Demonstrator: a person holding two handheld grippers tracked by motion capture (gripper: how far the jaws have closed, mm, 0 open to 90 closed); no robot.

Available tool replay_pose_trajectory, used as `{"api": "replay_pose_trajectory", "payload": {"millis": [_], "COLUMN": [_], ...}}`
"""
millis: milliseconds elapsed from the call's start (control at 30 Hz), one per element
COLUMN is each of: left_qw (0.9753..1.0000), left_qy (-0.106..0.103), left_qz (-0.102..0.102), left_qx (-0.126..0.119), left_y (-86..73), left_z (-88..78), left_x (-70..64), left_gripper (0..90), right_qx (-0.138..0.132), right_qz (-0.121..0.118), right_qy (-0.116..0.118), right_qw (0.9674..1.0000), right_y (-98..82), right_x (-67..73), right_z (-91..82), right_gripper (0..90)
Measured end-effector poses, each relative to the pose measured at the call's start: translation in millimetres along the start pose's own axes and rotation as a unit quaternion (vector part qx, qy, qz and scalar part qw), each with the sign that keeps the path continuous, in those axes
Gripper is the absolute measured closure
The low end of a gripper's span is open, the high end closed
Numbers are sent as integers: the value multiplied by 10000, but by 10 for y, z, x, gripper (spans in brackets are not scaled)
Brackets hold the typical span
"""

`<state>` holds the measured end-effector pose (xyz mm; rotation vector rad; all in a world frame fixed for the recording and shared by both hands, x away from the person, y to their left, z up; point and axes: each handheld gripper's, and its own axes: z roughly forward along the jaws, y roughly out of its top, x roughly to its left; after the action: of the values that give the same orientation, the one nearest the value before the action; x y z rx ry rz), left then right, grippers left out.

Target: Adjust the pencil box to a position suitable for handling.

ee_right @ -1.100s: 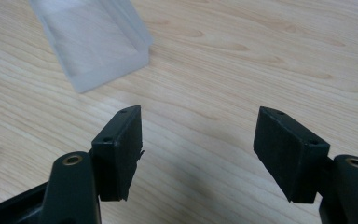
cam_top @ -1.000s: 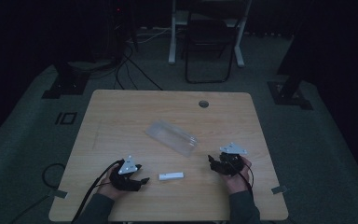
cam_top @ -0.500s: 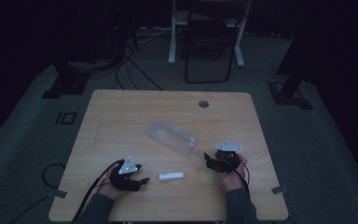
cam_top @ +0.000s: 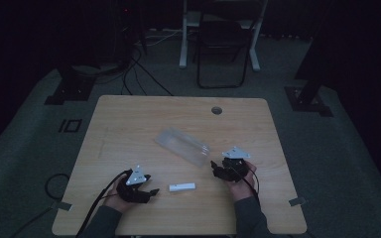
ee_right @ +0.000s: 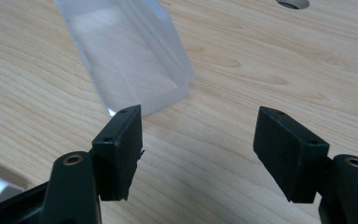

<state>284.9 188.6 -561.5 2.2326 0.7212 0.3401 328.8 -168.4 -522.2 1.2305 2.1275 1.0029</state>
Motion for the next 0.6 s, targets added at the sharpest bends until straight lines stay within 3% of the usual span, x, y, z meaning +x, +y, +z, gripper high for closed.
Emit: {"api": "replay_pose_trajectory", "payload": {"millis": [600], "left_qw": [10000], "left_qy": [4], "left_qz": [-1], "left_qx": [1], "left_y": [0], "left_z": [0], "left_x": [-1], "left_gripper": [351], "right_qx": [19], "right_qz": [100], "right_qy": [112], "right_qw": [9999], "right_y": [96], "right_x": [100], "right_z": [179], "right_gripper": [365]}}
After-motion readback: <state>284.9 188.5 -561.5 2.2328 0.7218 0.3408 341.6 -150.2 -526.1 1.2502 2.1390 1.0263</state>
